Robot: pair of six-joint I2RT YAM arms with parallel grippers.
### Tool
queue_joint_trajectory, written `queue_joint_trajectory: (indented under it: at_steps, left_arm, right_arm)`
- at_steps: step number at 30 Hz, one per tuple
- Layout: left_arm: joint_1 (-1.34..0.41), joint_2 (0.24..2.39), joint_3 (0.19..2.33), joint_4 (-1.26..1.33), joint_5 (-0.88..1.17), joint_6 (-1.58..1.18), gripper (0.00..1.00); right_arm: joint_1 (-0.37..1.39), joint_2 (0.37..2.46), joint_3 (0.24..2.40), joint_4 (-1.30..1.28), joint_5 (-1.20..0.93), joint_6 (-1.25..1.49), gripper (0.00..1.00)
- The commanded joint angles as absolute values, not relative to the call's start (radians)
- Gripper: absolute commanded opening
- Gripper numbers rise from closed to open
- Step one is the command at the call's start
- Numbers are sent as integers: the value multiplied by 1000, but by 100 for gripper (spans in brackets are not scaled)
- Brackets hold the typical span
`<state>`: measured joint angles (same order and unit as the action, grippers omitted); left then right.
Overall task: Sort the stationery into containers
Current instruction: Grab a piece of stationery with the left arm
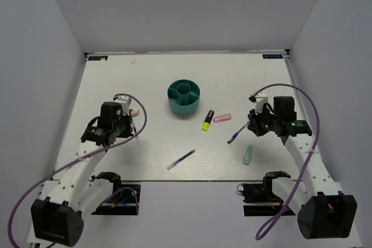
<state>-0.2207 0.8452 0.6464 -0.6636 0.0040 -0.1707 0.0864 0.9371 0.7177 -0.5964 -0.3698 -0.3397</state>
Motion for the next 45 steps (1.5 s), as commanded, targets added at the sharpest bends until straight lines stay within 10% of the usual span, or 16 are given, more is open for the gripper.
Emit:
queue_joint_trajectory:
  at_steps: [1, 3, 5, 7, 22, 45]
  left_arm:
    - [-253, 978, 785, -664, -31, -78, 0]
    - [-267, 1096, 863, -669, -84, 30, 14]
    - [-281, 1155, 906, -676, -124, 90, 68]
    - [-282, 1278, 988, -681, -204, 126, 81]
    - [-264, 1762, 1262, -658, -164, 383, 71]
    - [-203, 1836, 1273, -600, -86, 451, 67]
  right_arm:
    - [87, 899, 738, -606, -440, -383, 0]
    - [91, 870, 713, -594, -449, -390, 47]
    - [91, 855, 707, -578, -469, -388, 90]
    - [89, 848, 709, -578, -489, -384, 90]
    - [91, 870, 721, -594, -505, -367, 87]
    - [87, 914, 732, -600, -480, -367, 88]
